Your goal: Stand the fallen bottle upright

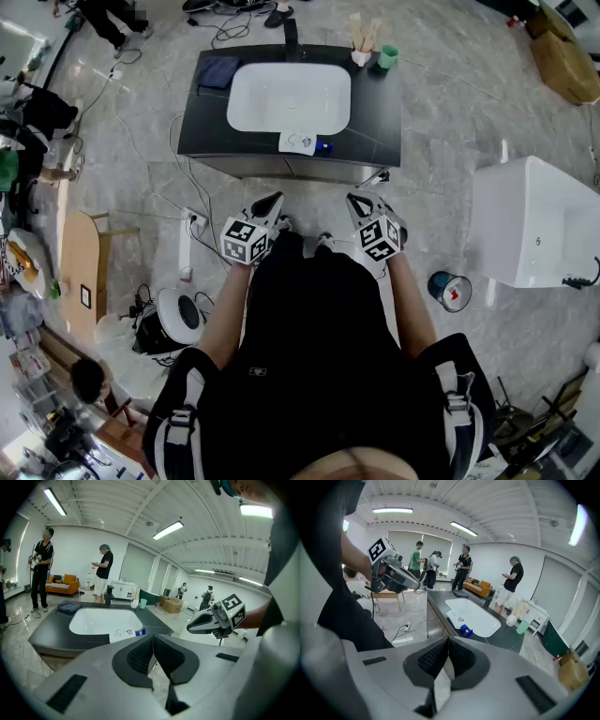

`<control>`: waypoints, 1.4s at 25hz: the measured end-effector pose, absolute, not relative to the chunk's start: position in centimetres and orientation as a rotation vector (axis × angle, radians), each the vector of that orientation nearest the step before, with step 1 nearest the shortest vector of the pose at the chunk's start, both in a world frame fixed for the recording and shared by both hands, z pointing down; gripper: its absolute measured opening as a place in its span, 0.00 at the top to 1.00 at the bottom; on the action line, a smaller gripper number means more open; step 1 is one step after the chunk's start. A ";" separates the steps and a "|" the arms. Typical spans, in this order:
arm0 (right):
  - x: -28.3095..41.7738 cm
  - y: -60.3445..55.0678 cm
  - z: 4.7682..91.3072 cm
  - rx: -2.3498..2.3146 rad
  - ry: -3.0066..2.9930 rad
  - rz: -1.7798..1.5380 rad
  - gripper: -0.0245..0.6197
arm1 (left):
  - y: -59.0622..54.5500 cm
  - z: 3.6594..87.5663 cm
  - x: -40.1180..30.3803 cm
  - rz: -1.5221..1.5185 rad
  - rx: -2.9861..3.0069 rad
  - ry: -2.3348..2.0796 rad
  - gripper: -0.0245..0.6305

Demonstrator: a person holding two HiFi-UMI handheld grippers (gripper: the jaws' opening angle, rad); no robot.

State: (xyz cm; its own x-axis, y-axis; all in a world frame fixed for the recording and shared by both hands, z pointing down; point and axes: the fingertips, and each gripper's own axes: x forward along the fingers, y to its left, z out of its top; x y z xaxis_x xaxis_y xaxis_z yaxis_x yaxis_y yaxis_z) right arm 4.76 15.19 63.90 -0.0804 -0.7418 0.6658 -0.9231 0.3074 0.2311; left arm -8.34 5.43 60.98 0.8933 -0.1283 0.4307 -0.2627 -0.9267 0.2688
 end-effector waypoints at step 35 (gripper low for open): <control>8.0 6.0 68.2 1.418 -1.945 0.495 0.84 | -1.0 62.6 -7.7 0.578 2.651 -0.365 0.94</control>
State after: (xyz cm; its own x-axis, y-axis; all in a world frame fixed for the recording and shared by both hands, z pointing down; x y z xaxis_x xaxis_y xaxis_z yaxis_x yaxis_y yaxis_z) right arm 7.96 6.00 68.22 -0.1841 -0.6835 0.7063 -0.9380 0.3368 0.0814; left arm -7.67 -0.99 62.60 0.8803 -0.1646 0.4449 -0.3306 -0.8854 0.3266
